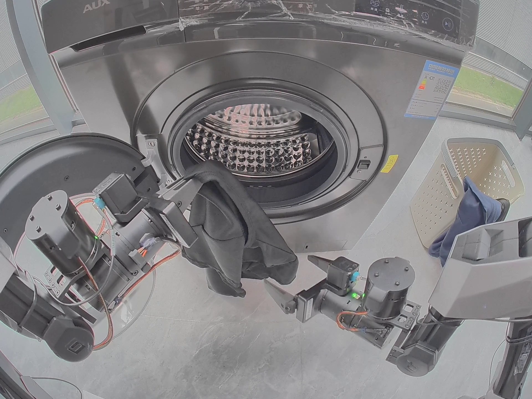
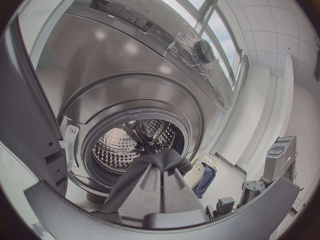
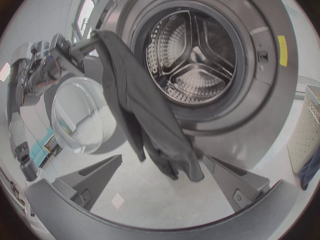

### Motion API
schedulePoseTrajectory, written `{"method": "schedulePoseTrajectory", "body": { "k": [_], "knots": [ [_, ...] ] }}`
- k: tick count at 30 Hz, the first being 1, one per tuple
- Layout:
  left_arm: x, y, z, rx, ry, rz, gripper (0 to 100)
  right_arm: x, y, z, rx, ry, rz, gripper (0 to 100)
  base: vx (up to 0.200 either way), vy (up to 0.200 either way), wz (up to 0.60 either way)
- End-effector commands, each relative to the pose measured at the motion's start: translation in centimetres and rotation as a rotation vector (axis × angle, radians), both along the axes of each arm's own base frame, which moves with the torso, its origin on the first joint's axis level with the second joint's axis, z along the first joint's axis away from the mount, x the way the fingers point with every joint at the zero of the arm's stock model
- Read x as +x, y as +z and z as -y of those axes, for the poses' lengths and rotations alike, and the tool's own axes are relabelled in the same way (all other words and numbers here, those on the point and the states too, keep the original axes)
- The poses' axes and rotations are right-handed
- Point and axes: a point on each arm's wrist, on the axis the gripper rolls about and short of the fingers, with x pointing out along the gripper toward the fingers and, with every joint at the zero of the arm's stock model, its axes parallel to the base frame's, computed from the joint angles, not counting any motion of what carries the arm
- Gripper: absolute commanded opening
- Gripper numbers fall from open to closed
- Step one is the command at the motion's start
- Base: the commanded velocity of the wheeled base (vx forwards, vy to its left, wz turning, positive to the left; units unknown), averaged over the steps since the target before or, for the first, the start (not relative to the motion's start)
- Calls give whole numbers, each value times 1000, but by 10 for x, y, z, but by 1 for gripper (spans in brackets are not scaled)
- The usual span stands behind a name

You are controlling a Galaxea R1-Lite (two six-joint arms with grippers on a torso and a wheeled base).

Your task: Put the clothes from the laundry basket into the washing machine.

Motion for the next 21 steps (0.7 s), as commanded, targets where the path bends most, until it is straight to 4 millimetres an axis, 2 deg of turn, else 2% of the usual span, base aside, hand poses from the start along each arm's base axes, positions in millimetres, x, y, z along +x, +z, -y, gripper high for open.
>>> {"method": "schedulePoseTrajectory", "body": {
  "k": [1,11,16,17,21],
  "knots": [
    [-1,0,0,-1,-2,-2,0,10,16,-14,60,10,68,100,0,0,0],
    [-1,-1,0,-1,-5,-4,0,50,0,-21,65,-14,79,100,0,0,0],
    [-2,-1,0,0,-7,-4,0,60,7,-25,90,-23,124,100,0,0,0],
    [-2,-1,0,1,-7,-7,0,61,10,-28,104,-19,137,0,0,0,0],
    [-3,-6,0,10,-9,-27,0,61,19,-30,130,-18,161,0,0,0,0]
  ]
}}
